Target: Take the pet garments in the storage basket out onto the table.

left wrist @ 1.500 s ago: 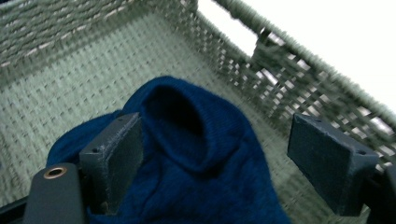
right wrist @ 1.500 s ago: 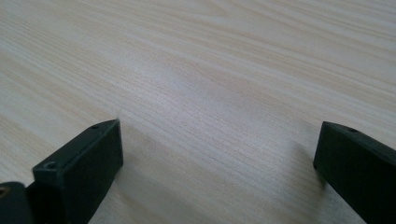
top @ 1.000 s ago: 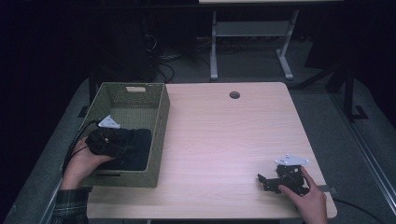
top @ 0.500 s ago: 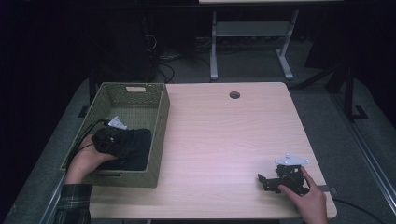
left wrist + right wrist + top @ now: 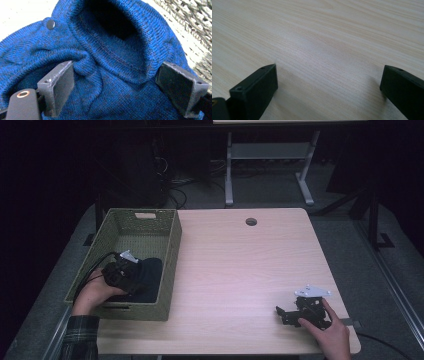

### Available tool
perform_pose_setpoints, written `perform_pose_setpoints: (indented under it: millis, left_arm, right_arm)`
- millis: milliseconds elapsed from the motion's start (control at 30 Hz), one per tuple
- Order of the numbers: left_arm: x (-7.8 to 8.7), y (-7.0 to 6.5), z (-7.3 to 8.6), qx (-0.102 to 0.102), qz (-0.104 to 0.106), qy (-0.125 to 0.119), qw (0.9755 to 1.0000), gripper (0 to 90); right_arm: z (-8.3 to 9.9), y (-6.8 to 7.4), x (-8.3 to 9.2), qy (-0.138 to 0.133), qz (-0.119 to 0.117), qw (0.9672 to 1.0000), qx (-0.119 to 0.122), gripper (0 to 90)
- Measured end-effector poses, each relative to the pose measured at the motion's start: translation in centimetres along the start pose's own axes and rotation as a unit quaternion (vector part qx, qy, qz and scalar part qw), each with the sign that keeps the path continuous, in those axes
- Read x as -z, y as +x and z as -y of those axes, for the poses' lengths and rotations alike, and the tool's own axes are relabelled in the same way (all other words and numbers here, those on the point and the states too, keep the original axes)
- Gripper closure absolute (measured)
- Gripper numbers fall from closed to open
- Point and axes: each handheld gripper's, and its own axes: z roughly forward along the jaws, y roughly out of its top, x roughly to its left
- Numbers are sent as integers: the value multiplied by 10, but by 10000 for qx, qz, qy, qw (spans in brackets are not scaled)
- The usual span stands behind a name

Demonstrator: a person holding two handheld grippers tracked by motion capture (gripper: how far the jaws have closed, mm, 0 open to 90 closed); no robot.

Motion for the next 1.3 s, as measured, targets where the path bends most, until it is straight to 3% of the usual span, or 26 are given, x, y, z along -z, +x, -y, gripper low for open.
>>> perform_pose_setpoints:
  millis: [167, 300, 400, 533, 667, 900, 967, 1100, 1167, 1300]
  left_arm:
    - [-7, 0, 0, -39, 98, 229, 9997, 162]
    - [-11, 2, 1, 25, 228, 419, 9989, 335]
    - [-10, 3, 1, 67, 186, 444, 9988, 489]
    - [-5, 6, 1, 312, 233, 351, 9986, 695]
    - [-1, 8, 1, 340, 269, 331, 9985, 766]
    - [10, 9, 0, 330, 186, -123, 9992, 784]
    - [16, 9, -1, 466, 141, -310, 9983, 791]
    - [34, 10, -2, 640, 161, -811, 9945, 849]
    - [41, 9, -2, 657, 56, -902, 9937, 851]
    - [52, 9, -1, 791, 39, -1225, 9893, 855]
  right_arm:
    - [0, 0, 0, -1, 0, 10000, 3, 10]
    - [0, 0, 0, -1, 1, 10000, -1, 10]
    - [0, 0, 0, 0, 0, 10000, 1, 10]
    - [0, 0, 0, -1, 1, 10000, 0, 10]
    - [0, 0, 0, 0, 0, 10000, 1, 10]
    - [0, 0, 0, -2, 0, 10000, 4, 10]
    - [0, 0, 0, 0, 0, 10000, 2, 10]
    - [0, 0, 0, 1, 0, 10000, 1, 10]
    - [0, 0, 0, 0, 0, 10000, 0, 10]
    - [0, 0, 0, 0, 0, 10000, 1, 10]
